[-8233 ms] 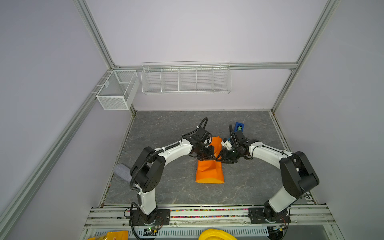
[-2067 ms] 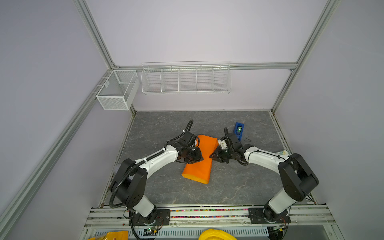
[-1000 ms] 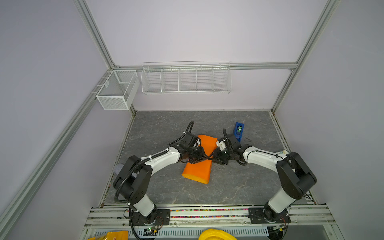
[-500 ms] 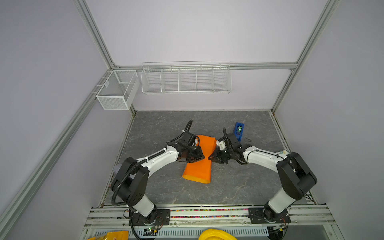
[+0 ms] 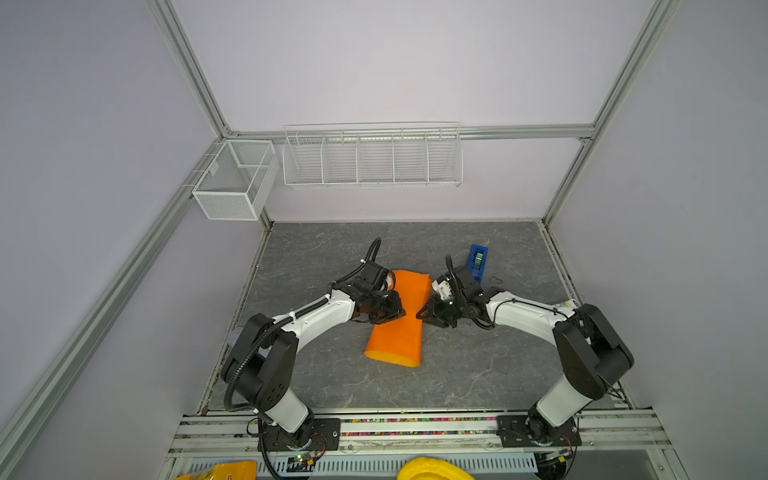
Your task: Wrap the gift box in paper
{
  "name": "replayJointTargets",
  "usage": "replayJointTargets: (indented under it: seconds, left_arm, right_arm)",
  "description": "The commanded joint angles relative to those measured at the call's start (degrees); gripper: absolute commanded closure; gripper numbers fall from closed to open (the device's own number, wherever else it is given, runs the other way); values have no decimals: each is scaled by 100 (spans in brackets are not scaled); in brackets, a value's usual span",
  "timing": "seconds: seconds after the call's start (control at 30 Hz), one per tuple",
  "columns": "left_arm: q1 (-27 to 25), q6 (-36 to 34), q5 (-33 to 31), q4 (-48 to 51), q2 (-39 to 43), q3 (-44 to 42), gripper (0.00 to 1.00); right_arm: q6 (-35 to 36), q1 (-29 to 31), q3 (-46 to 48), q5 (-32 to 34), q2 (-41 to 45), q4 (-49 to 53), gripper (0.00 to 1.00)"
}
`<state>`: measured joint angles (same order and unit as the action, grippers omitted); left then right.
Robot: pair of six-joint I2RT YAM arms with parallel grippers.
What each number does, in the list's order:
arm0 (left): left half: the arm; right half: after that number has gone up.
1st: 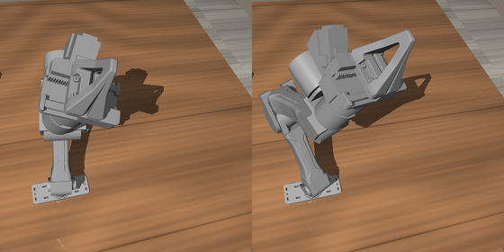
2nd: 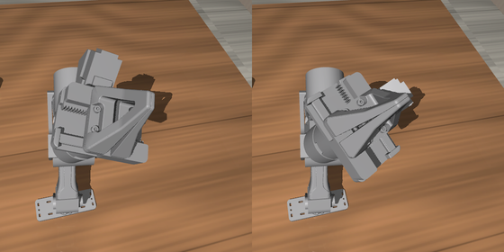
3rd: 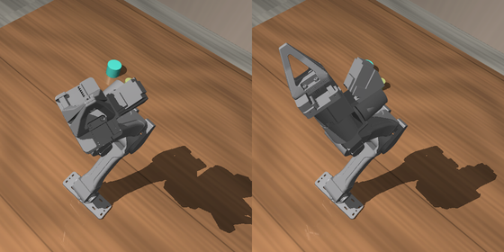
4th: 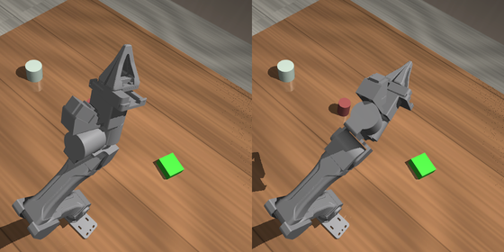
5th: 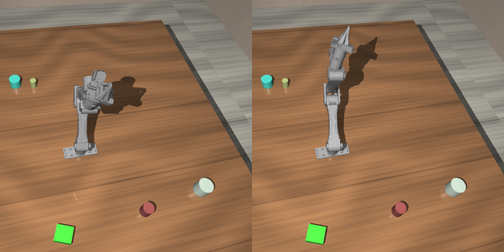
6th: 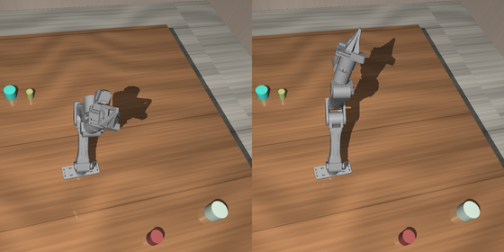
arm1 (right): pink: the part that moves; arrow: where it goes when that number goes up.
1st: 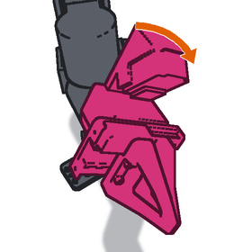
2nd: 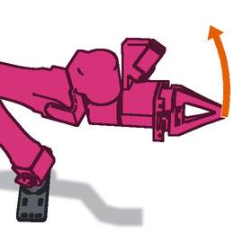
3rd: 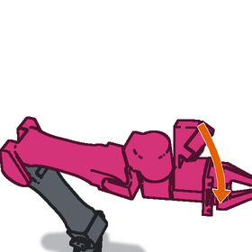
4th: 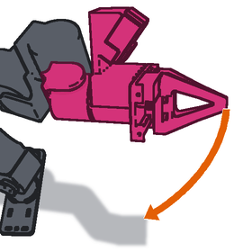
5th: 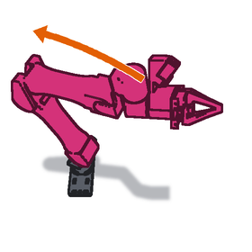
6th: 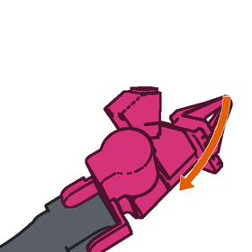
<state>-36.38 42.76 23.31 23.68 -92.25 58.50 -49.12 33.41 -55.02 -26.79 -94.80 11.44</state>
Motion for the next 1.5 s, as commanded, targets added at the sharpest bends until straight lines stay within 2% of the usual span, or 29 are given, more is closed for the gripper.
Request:
replayJointTargets:
  seconds: [0.0,0.23,0.4,0.47,0.6,0.7,0.77,1.0,1.2,1.47]
  left_arm:
    - [-9,-109,-200,317,-328,-319,85]
    - [-10,-212,-226,258,-421,-348,86]
    - [-9,-297,-206,275,-512,-330,86]
    - [-14,-312,-198,264,-514,-348,86]
    - [-9,-338,-169,271,-539,-348,86]
    - [-9,-343,-171,288,-523,-340,87]
    - [-9,-341,-195,287,-524,-339,87]
    - [-14,-324,-169,261,-531,-349,87]
    - [-9,-304,-170,242,-470,-400,87]
    - [-9,-312,-163,225,-488,-401,87]
  right_arm:
    - [410,-317,-265,187,438,527,61]
    - [1309,-1675,-651,-296,753,997,53]
    - [1693,-2843,-1091,-819,371,1274,39]
    - [1692,-3205,-1216,-890,194,1215,39]
    - [1523,-3687,-1556,-1463,-444,873,40]
    - [1410,-3801,-1844,-1808,-935,597,53]
    - [1394,-3837,-2053,-1905,-1249,559,57]
    - [1134,-3855,-2294,-2150,-2054,81,64]
    - [1196,-3838,-2012,-2015,-2150,129,66]
    - [1074,-3798,-1731,-2251,-2168,-127,69]
